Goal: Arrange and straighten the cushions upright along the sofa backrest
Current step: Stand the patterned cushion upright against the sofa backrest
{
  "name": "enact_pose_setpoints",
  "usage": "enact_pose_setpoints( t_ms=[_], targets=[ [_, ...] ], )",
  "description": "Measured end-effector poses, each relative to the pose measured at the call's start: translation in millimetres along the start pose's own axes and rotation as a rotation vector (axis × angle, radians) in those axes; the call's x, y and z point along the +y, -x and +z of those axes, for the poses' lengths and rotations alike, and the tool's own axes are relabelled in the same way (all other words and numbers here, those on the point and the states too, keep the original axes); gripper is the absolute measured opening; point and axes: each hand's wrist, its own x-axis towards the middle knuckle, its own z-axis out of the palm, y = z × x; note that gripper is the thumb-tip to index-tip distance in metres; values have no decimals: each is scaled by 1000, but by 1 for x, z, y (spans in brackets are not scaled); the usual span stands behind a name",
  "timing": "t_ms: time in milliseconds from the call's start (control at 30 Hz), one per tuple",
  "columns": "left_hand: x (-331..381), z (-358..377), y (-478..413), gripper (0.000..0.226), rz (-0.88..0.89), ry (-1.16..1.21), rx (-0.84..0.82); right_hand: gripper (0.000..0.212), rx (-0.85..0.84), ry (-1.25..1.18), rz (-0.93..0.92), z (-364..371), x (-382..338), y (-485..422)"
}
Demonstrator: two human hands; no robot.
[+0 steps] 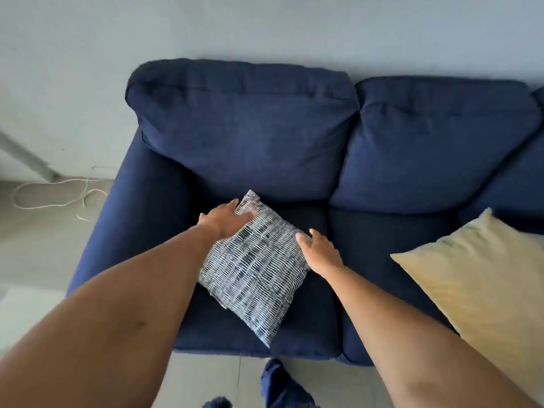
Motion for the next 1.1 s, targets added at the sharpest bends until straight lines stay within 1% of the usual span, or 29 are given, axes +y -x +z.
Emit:
enact_pose_setpoints(
  t_ms=[133, 200, 333, 467, 567, 733, 833, 900, 967, 1033, 1100],
  targets=[
    [-18, 41, -53, 92, -66, -2, -60, 79, -72, -82, 136, 53, 30, -30],
    [-31, 64, -77, 94, -90, -2, -61, 81, -81, -169, 209, 83, 41, -42],
    [-53, 94, -122, 98, -65, -74, -46, 88, 32, -382, 349, 122, 51, -65],
    [-69, 115, -155, 95, -41, -71, -73, 91, 114, -545, 403, 149, 53, -82],
    [-81, 123, -174, 95, -83, -7, -90, 88, 201, -614, 455, 166, 52, -92],
    [-88, 125, -183, 90, -116, 72, -122, 81, 247, -665, 515, 174, 40, -102],
    [-79, 121, -171, 91, -99, 234, -72, 78, 289, -652, 454, 161, 25, -103],
    [-73, 117, -159, 90, -78, 363, -10, 74, 332, -642, 353, 150, 17, -101],
    [-70, 111, -140, 89, -69, 495, 69, 70, 383, -619, 210, 135, 9, -96],
    [-68, 105, -120, 88, -55, 622, 179, 69, 429, -571, 56, 116, 0, -94],
    [-67, 95, -106, 90, -32, 693, 347, 70, 460, -530, -101, 97, -12, -98]
  ],
)
